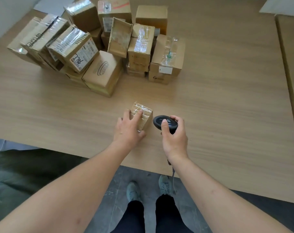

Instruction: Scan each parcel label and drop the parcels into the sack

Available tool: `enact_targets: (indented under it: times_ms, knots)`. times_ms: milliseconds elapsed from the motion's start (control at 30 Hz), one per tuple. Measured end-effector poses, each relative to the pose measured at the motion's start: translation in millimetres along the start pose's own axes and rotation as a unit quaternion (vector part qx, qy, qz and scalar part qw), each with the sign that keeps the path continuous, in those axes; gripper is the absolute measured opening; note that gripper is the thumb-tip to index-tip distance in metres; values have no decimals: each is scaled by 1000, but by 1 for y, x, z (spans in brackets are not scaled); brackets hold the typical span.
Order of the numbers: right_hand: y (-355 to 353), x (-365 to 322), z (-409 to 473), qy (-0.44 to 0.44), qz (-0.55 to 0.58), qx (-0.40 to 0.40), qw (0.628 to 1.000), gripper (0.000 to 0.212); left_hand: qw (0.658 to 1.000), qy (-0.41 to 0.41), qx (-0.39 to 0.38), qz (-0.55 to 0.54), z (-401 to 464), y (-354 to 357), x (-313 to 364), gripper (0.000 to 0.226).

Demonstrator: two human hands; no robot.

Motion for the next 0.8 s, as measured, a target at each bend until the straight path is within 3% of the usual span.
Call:
enact_targets:
  times_ms: [200, 533, 733, 800]
  knots:
    - [-7, 3, 22, -7, -22, -38, 999, 27, 1000, -18, 18, 12, -2, 2, 4, 83]
    - [2, -7, 35, -19, -37, -72, 997, 25, 978, -76, -39, -192, -5, -13, -40, 74]
    - [15, -12, 38, -24, -33, -51, 998, 31, 988, -113, 26, -106, 10, -17, -55, 75]
    - [18, -10, 36, -22, -35, -45, 998, 30, 993, -117, 11, -34, 9, -14, -51, 98]
Point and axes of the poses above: each hand's wrist, its own z-axis towards the middle knuckle, its own y-axis out of the palm, x = y × z, the point moved 1 cm from there along z, towards the middle knuckle, and after that the axes turned 2 degrees about -x, right-handed, at the moved point
